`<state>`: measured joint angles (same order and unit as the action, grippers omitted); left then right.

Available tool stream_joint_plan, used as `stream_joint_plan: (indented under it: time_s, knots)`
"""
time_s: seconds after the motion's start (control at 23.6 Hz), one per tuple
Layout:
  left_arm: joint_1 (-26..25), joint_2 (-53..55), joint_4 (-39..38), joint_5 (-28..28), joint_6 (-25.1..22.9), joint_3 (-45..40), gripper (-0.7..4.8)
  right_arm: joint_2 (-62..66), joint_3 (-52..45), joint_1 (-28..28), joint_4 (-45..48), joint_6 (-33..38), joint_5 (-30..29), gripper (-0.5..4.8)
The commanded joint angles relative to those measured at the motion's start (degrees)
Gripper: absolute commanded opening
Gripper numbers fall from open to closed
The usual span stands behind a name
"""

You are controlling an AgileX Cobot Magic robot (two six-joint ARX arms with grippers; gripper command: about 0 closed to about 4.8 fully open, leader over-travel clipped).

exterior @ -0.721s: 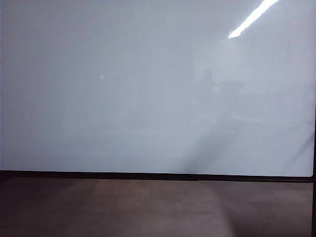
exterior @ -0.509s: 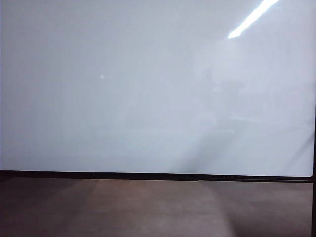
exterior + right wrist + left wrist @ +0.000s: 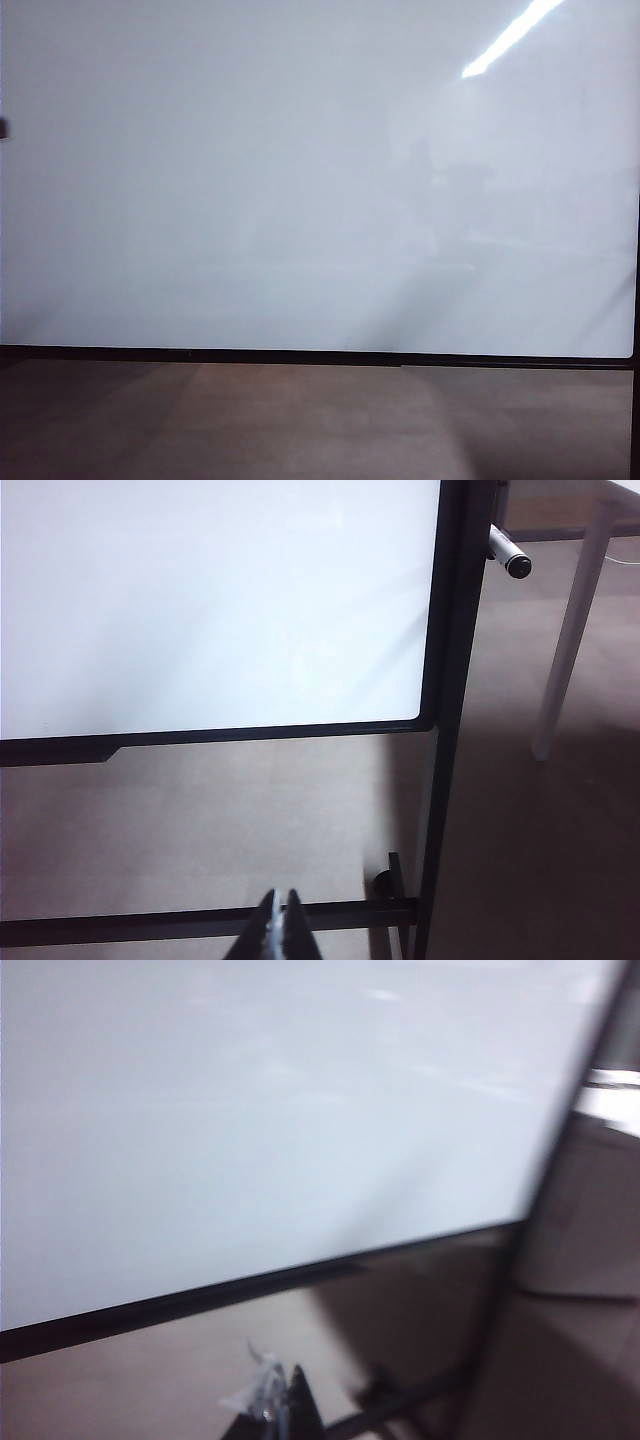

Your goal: Reach to the right to find the marker pen, pick it up, and write the number 17 on the whiteboard.

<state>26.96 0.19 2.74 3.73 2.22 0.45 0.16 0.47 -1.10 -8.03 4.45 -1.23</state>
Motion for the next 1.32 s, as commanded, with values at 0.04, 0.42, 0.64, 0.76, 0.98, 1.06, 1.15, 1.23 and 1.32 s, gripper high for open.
stream_joint_plan:
  time_s: [0.04,0.42,0.64,0.76,0.98,1.06,1.15,1.23,1.32]
  knots:
    - [7.9,0.0,0.6,0.2,-0.1,0.0,-0.05,0.0,-0.2,0.0,2.0,0.2,0.0,0.13]
    - [10.8,0.0,0.6,0.2,-0.1,0.0,-0.05,1.0,11.6,0.0,30.4,17.1,16.9,-0.05]
    - [11.0,0.0,0.6,0.1,-0.1,0.0,-0.05,12.6,31.3,-0.1,32.2,9.2,23.6,-0.05]
    - [12.2,0.0,0.6,0.0,-0.1,0.0,-0.05,23.3,41.5,-0.1,36.5,4.4,21.7,-0.05]
    - [14.3,0.0,0.7,0.1,-0.1,0.0,-0.05,46.1,58.7,-5.6,40.0,2.0,11.3,-0.05]
    - [14.3,0.0,0.6,0.1,-0.1,0.0,-0.05,54.6,61.7,-12.3,42.4,8.9,1.0,-0.05]
    - [14.3,0.0,0.7,0.1,-0.1,0.0,-0.05,61.7,61.9,-18.2,46.1,17.8,-5.2,-0.04]
    - [14.3,0.0,0.6,0.1,-0.1,0.0,-0.05,68.4,61.8,-23.1,46.2,21.0,-12.2,0.35]
    - [14.3,0.0,0.6,0.2,-0.1,0.0,-0.05,74.6,61.3,-26.7,47.0,20.6,-21.2,2.33]
